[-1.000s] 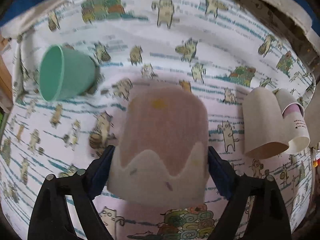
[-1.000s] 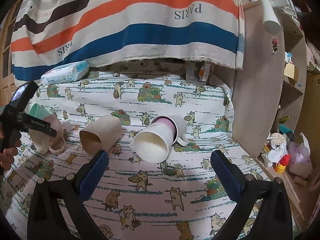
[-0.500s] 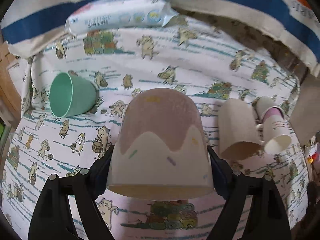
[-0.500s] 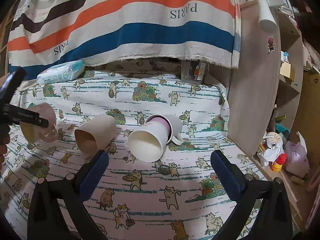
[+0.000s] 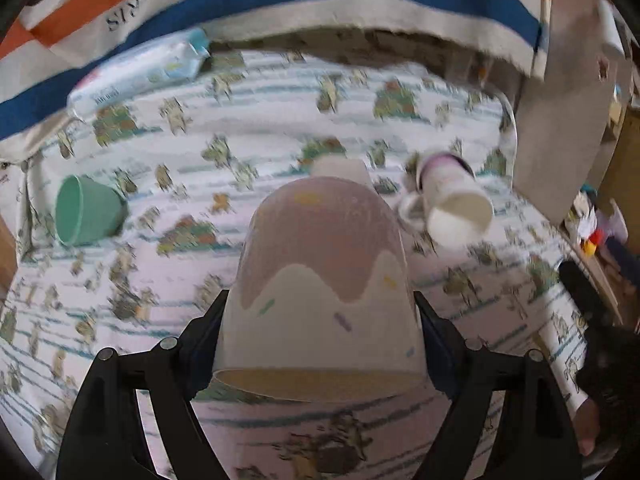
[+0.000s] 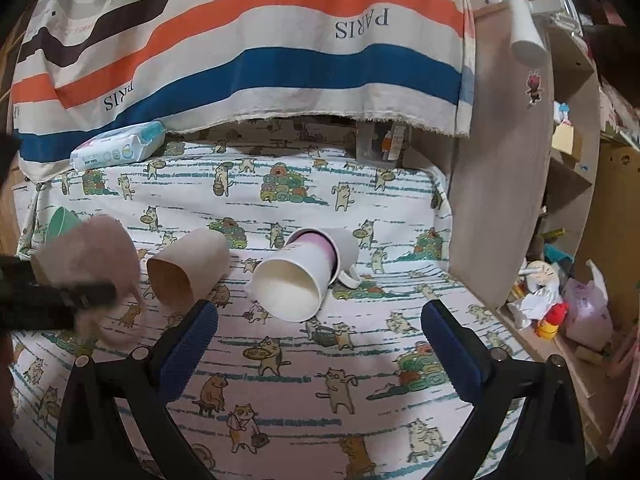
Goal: Flip cup upside down
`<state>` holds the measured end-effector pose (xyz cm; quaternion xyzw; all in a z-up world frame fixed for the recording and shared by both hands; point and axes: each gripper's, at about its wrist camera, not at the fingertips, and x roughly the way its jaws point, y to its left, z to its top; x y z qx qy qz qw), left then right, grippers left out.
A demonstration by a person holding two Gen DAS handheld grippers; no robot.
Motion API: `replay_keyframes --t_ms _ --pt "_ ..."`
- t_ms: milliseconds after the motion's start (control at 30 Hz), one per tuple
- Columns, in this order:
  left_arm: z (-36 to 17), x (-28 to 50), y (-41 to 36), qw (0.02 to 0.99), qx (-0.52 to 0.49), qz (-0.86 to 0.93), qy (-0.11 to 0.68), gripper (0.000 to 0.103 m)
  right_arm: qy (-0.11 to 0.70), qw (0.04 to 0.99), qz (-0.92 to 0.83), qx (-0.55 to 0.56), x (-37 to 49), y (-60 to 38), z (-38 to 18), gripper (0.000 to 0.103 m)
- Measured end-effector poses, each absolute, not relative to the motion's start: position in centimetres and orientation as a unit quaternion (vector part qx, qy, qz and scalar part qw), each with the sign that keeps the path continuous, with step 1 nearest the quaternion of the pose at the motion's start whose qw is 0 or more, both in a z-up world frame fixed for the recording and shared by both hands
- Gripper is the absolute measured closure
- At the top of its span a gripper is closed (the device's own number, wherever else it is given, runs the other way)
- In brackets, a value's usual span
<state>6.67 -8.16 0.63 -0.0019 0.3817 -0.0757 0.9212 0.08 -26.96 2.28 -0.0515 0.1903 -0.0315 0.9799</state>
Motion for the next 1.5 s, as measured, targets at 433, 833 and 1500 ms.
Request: replay_keyframes --t_ms 433,833,1500 --pt "-1.2 5.4 -10.9 0.922 0.001 -0.041 0.384 0.020 0.180 0.981 -0.041 -0.054 -0.9 -27.9 3.2 0.001" --pt "-2.3 5.4 -11.5 0.908 -0.010 -0.061 0.415 0.019 0.182 0.981 -0.042 -0.050 -1.0 -27.9 3.0 0.001" --pt "4.0 3.1 -4.4 0.961 -0.037 -0.054 0.270 0.014 0.162 0.985 -0.029 -0.050 -1.7 -25.8 4.7 0.001"
